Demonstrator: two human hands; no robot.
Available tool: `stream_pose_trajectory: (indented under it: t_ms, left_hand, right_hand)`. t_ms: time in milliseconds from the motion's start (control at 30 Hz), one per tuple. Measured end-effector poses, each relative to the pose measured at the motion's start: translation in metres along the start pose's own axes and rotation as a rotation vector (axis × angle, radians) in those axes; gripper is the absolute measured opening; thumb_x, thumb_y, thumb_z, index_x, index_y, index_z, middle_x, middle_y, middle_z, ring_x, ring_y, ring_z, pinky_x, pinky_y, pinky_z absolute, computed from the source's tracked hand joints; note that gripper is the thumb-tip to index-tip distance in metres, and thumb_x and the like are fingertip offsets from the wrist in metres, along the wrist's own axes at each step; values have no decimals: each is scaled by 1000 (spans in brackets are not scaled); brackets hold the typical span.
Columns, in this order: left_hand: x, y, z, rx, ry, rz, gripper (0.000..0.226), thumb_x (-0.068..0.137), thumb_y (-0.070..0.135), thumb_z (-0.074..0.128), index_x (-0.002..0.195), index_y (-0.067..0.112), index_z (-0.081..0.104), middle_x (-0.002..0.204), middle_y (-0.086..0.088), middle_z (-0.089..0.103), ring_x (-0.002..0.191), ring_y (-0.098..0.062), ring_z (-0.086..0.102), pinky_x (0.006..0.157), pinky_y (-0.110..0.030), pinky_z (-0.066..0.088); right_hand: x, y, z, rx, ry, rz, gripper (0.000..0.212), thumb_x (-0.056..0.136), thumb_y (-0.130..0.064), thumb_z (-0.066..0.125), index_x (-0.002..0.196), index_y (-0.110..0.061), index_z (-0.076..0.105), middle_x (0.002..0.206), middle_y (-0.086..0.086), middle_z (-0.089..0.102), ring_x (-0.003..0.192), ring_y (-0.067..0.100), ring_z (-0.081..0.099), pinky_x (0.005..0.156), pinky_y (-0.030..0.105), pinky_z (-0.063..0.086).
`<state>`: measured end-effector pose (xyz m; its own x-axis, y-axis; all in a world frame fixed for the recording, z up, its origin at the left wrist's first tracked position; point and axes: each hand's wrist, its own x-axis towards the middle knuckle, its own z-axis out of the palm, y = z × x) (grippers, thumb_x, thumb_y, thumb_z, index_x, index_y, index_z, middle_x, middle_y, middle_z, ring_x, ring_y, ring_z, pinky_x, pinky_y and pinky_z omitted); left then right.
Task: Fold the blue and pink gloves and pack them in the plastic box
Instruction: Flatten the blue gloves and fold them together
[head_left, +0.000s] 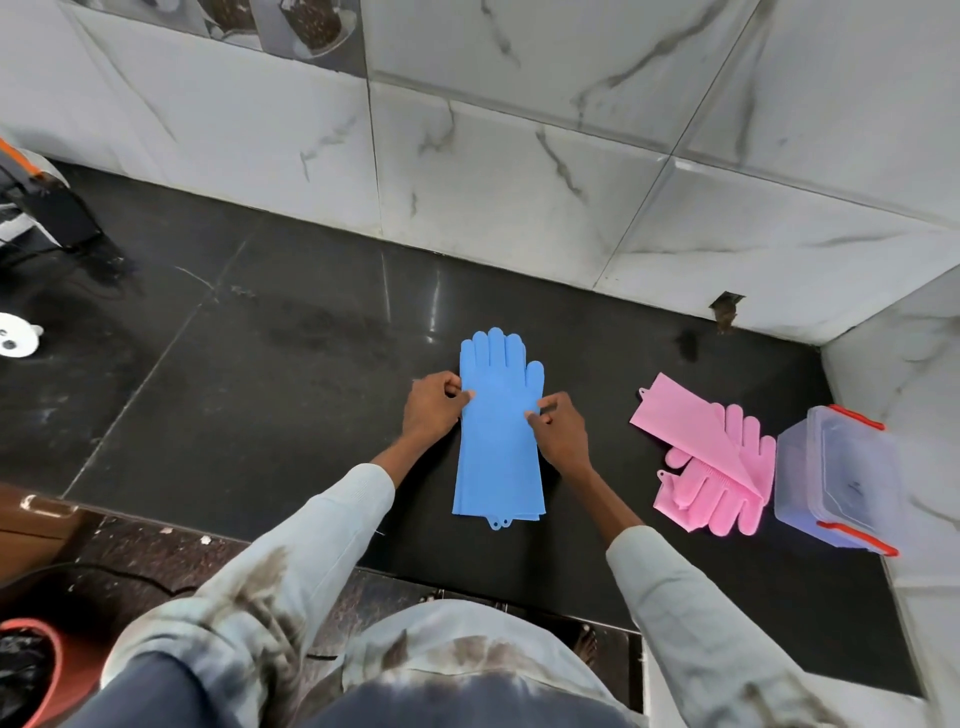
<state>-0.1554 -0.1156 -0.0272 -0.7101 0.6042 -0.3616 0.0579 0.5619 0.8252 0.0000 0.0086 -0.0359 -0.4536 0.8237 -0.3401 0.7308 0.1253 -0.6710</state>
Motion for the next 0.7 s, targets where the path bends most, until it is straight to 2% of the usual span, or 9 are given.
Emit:
stream_pose_trajectory:
  t_ms: [133, 233, 333, 433, 500, 600, 700]
  left_hand:
    - [3, -1, 2, 30, 13, 7, 27, 105, 19, 68, 117, -4, 74, 113, -20, 78, 107, -38, 76, 98, -53, 63]
    - [4, -1, 4, 35, 26, 15, 27, 106, 19, 66, 115, -6, 74, 111, -22, 78, 106, -40, 76, 97, -53, 63]
    - [6, -2, 5, 25, 26, 10, 28, 106, 17, 67, 113, -8, 74, 110, -24, 78, 106, -41, 76, 97, -53, 63]
    - [8, -1, 7, 17, 24, 0, 27, 105, 15, 67, 110, -11, 75, 108, -27, 77, 106, -42, 76, 96, -53, 64]
    - [9, -1, 8, 15, 19, -3, 26, 105, 13, 67, 110, -11, 75, 108, -27, 77, 107, -42, 76, 96, -53, 64]
    - [9, -3, 9, 19, 8, -5, 23, 105, 9, 65, 109, -12, 74, 110, -27, 77, 108, -42, 76, 97, -54, 64]
    - [10, -4, 9, 18, 8, -1, 22, 105, 6, 63, 110, -13, 74, 111, -28, 78, 106, -43, 77, 95, -53, 65]
  right_hand:
    - [3, 3, 2, 58, -10, 75, 33, 103, -32, 65, 125, -12, 52, 115, 5, 67, 103, 22, 69, 92, 39, 57]
    - [5, 7, 6, -3, 21, 52, 25, 104, -31, 63, 107, -8, 58, 106, 12, 70, 89, 19, 63, 88, 41, 56]
    - [7, 11, 6, -9, 22, 26, 22, 104, -28, 62, 92, -11, 54, 96, 16, 68, 81, 19, 57, 87, 43, 57]
    - [5, 14, 5, 37, 19, 29, 21, 104, -22, 63, 90, -12, 52, 89, 10, 62, 78, 19, 55, 74, 34, 49]
    - [5, 14, 3, 35, 12, 22, 22, 102, -19, 65, 88, -11, 51, 88, 10, 61, 77, 18, 54, 72, 29, 46]
    - [6, 13, 0, 59, -23, 51, 20, 102, -16, 67, 89, -11, 52, 94, 17, 65, 79, 20, 58, 73, 30, 49]
    - [8, 12, -2, 53, -52, 53, 19, 100, -13, 68, 88, -11, 53, 95, 18, 65, 78, 20, 59, 66, 23, 48]
